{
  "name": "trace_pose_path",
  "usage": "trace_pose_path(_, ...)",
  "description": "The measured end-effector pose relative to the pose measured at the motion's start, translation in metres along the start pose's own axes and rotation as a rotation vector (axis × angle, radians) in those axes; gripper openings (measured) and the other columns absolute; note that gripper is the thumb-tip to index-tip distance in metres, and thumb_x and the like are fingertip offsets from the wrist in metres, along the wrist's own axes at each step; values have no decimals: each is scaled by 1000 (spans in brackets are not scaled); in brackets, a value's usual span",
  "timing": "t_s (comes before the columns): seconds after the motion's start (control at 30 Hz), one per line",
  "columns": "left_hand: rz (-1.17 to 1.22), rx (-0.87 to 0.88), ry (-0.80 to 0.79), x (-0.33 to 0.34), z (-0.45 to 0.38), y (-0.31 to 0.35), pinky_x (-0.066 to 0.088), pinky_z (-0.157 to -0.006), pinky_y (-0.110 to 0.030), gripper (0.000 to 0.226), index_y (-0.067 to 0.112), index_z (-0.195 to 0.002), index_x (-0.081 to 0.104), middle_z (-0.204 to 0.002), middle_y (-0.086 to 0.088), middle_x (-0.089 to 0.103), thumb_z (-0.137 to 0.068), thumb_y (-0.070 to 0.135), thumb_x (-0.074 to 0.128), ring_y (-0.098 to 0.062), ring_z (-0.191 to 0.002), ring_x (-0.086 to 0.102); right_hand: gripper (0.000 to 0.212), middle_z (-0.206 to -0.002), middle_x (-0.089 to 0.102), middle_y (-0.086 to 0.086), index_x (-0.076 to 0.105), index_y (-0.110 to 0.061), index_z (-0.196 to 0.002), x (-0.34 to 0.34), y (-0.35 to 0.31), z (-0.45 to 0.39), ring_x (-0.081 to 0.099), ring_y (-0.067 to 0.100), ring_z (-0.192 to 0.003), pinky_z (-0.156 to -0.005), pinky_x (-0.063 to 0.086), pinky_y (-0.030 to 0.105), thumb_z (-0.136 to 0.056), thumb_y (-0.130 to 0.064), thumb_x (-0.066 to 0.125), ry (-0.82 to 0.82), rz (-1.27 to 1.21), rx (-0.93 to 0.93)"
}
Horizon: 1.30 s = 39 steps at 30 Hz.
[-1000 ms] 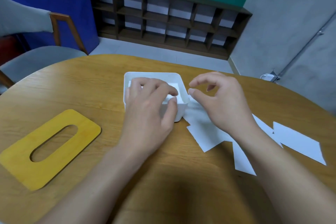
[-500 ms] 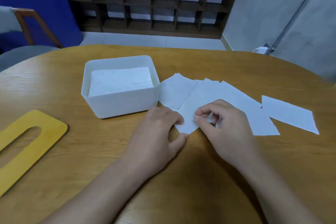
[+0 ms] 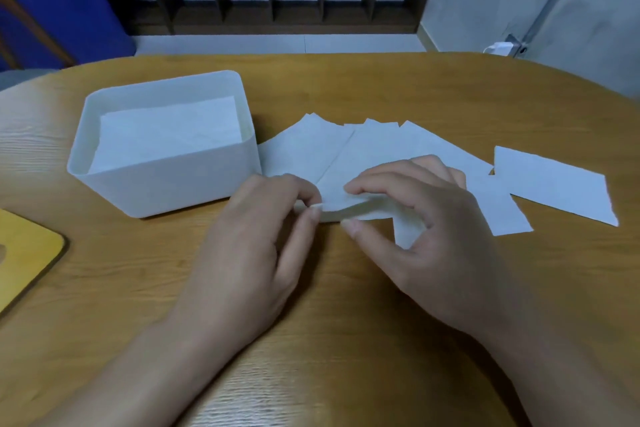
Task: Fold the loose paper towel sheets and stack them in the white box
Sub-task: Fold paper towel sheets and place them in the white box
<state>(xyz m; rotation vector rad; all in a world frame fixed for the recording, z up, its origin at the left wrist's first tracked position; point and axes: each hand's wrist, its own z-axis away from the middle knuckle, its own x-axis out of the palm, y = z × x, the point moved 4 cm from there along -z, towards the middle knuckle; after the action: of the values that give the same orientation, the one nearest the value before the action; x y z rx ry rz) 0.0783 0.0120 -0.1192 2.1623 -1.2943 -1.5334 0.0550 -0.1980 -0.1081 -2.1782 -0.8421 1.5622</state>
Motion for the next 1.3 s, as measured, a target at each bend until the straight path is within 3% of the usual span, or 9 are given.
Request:
trace_pose_path(0.2, 289, -37, 80, -6, 3, 4, 45, -75, -36, 6, 24, -102, 67, -102, 3, 70, -107, 21, 65, -24, -84, 60, 3, -112, 70, -26, 79, -37, -101, -6, 13, 4, 59, 9, -122, -107, 40, 43, -101, -38, 76, 128, -36, 26)
trace_pose_path(0.33, 526, -123, 88, -7, 4, -2, 40, -64, -40, 10, 13, -100, 68, -85, -11, 62, -105, 21, 65, -35, -68, 49, 10, -111, 73, -22, 79, -35, -94, -10, 14, 5, 65, 14, -121, -104, 48, 52, -103, -32, 74, 173, -119, 47)
trace_pose_path(0.4, 636, -193, 68, -5, 5, -8, 35, -61, -33, 12, 11, -99, 65, -74, -3, 53, -105, 21, 62, -24, -64, 41, 12, -106, 77, -17, 80, -29, -92, -11, 12, 5, 70, 16, -116, -99, 53, 44, -104, -28, 75, 158, -214, 62)
trace_pose_path(0.5, 733, -259, 25, -4, 5, -12, 34, -62, -30, 11, 12, -105, 62, -69, 3, 44, -103, 23, 62, -21, -65, 37, 16, -94, 78, -12, 79, -29, -90, -16, 6, 5, 72, 13, -88, -67, 50, 24, -104, -32, 72, 126, -339, 131)
trace_pose_path(0.67, 642, -274, -98, -8, 6, -17, 53, -75, -71, 40, 26, -126, 69, -90, -39, 62, -92, 43, 81, -62, -83, 57, 11, -93, 79, -13, 82, -32, -95, -8, 4, 8, 73, 12, -87, -59, 48, 17, -101, -37, 75, -83, -393, 210)
trace_pose_path(0.77, 446, -284, -162, -11, 9, -22, 55, -65, -54, 31, 28, -116, 77, -84, -27, 68, -94, 49, 81, -46, -70, 59, 9, -91, 78, -11, 80, -39, -102, -1, 5, 12, 73, 16, -79, -59, 53, 31, -98, -46, 76, -161, -331, 219)
trace_pose_path(0.9, 289, -250, -240, -12, 14, -24, 37, -56, -32, 12, 29, -101, 76, -70, -8, 64, -99, 41, 76, -11, -56, 43, 7, -84, 75, -15, 73, -41, -103, 8, 7, 18, 70, 14, -71, -61, 56, 40, -100, -47, 74, -258, -140, 148)
trace_pose_path(1.07, 114, -217, -299, -16, 21, -19, 37, -55, -26, 13, 34, -93, 71, -66, 9, 61, -97, 44, 76, -11, -57, 50, 29, -85, 68, -18, 67, -45, -124, 10, 5, 23, 68, 7, -81, -68, 50, 26, -97, -49, 77, -338, -27, 56)
trace_pose_path(1.3, -79, -70, -305, -9, 19, -21, 52, -82, -35, 14, 43, -101, 67, -102, 23, 62, -90, 52, 69, -5, -107, 57, 18, -109, 55, -24, 75, -42, -108, 11, 3, 19, 54, 9, -112, -93, 39, 18, -91, -47, 81, -259, 88, -62)
